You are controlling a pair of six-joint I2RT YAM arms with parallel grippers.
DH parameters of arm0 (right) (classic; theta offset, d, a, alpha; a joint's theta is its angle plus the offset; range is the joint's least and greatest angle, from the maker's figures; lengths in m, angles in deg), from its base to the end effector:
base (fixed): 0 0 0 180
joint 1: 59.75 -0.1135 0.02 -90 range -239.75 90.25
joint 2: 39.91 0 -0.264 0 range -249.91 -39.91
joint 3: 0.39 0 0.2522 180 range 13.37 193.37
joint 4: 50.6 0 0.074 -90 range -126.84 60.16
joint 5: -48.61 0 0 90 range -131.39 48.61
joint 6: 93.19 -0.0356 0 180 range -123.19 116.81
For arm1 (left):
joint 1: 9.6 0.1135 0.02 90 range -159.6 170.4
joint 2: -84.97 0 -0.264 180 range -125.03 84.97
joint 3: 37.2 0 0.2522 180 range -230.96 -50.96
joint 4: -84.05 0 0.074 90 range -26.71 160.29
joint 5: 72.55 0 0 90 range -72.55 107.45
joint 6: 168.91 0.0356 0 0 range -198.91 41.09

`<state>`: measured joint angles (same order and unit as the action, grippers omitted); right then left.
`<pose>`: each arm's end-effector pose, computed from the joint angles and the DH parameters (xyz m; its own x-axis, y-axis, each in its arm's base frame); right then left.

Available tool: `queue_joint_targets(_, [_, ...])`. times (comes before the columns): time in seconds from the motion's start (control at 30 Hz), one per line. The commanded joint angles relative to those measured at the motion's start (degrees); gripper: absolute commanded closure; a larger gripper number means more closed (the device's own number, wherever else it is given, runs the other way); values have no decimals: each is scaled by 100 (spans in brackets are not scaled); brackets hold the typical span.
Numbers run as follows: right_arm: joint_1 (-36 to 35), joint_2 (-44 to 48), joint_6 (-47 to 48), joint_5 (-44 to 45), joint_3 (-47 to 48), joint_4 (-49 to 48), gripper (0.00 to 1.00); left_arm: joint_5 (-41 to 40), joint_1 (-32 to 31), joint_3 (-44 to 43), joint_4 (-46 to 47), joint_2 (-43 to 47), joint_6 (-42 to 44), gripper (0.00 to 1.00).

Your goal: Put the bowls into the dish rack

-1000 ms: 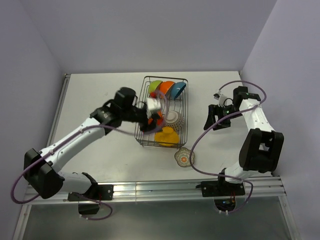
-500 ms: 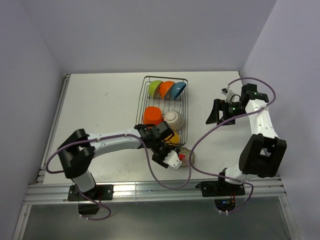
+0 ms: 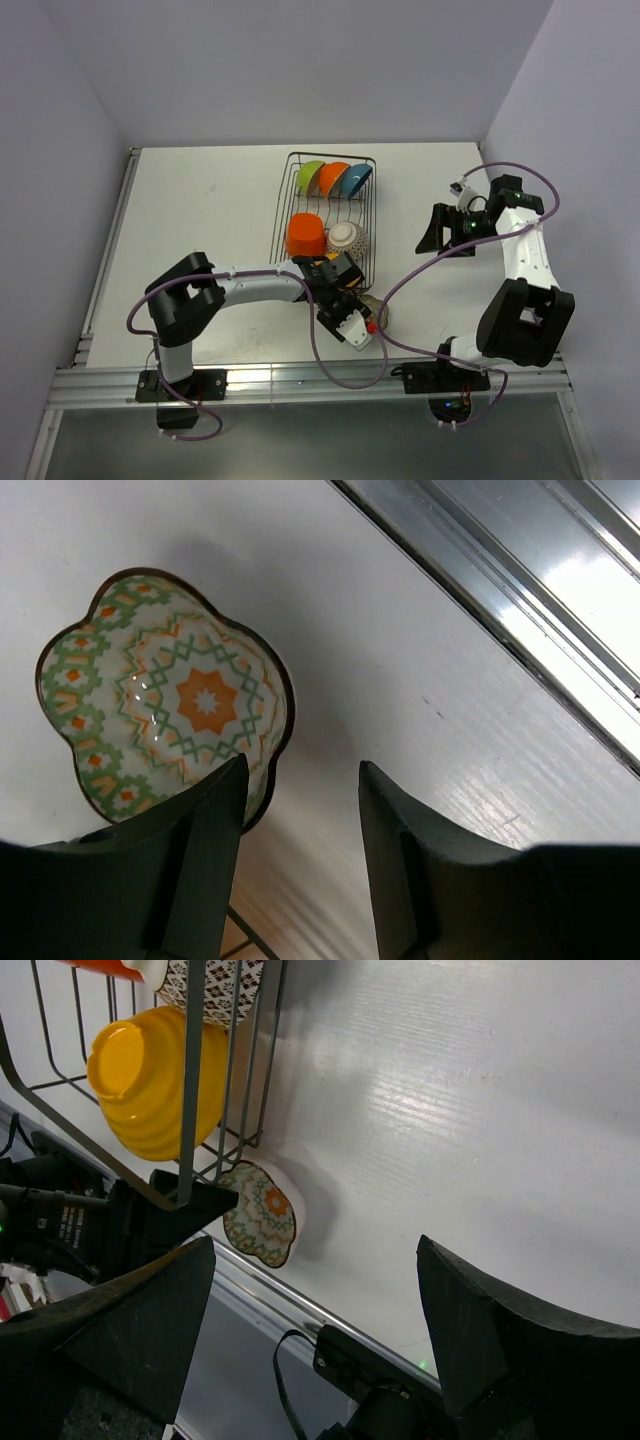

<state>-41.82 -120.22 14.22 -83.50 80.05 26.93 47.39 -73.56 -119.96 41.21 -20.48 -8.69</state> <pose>0.2449 -0.0541 0.2763 -0.9127 0.0620 -0.4040 -0.1927 0.8064 0.5592 0.1449 -0.3370 0.1752 0.6828 0.4599 -0.5676 0.6702 -0.7037 0.2361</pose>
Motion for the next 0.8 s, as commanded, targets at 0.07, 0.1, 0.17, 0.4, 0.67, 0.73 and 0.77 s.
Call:
queue_joint_targets(0.07, [96, 183, 122, -105, 30, 136, 11, 65, -90, -273, 201, -204, 238, 49])
queue_joint_targets(0.1, [96, 183, 131, -105, 47, 162, 11, 57, -99, -299, 236, -239, 238, 51])
queue_joint_targets(0.17, [105, 174, 140, -105, 74, 188, 11, 4, -107, -325, 315, -336, 221, 57])
queue_joint_targets(0.4, [351, 420, 96, -289, 319, 171, 11, -32, -292, 52, 1053, 33, -25, 89])
queue_joint_targets(0.67, [896, 297, 17, -1166, 706, 329, 10, 662, -292, -149, 1387, 516, -710, 100])
queue_joint_targets(0.73, [1045, 297, 8, -1299, 803, 391, 10, 821, -292, -228, 1536, 639, -1130, 100])
queue_joint_targets(0.77, [1089, 314, -9, -1378, 899, 417, 10, 873, -292, -324, 1572, 683, -1298, 100])
